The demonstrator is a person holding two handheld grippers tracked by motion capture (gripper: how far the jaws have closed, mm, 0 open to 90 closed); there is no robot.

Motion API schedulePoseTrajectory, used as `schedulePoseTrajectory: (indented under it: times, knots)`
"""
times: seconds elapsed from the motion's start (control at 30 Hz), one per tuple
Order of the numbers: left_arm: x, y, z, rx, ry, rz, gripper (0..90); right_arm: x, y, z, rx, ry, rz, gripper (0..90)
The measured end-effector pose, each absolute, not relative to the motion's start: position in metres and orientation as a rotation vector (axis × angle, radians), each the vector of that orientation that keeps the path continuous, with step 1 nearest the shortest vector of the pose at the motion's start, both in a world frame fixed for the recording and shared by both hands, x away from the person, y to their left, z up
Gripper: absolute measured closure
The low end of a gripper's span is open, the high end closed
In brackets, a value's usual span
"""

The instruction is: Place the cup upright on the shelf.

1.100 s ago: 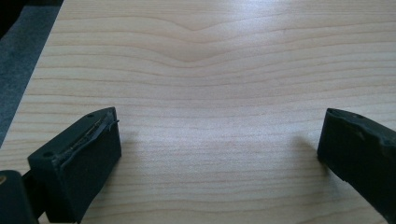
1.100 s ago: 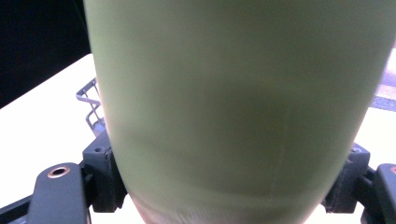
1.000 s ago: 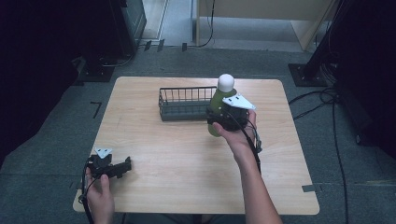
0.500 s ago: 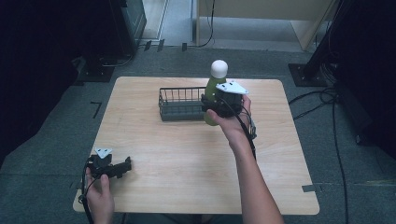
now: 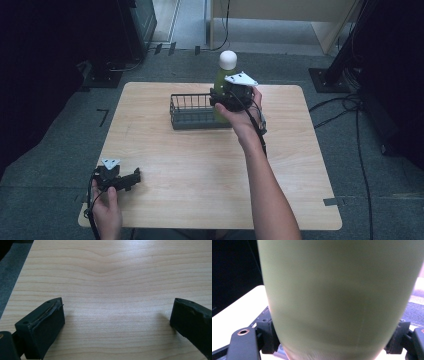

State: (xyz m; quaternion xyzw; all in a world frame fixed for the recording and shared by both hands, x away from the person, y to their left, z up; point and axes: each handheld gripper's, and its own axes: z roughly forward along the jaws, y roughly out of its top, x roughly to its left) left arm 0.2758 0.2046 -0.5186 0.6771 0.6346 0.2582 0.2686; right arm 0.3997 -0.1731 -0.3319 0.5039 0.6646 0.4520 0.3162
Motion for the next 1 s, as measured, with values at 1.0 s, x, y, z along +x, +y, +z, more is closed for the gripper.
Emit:
schedulePoseTrajectory:
  times: [1.0]
  knots:
    - [0.276,0.205,-0.518,1.83,1.711,0.695,0.0,0.458,-0.166,-0.352,1.371,1.74,1.111,20.4]
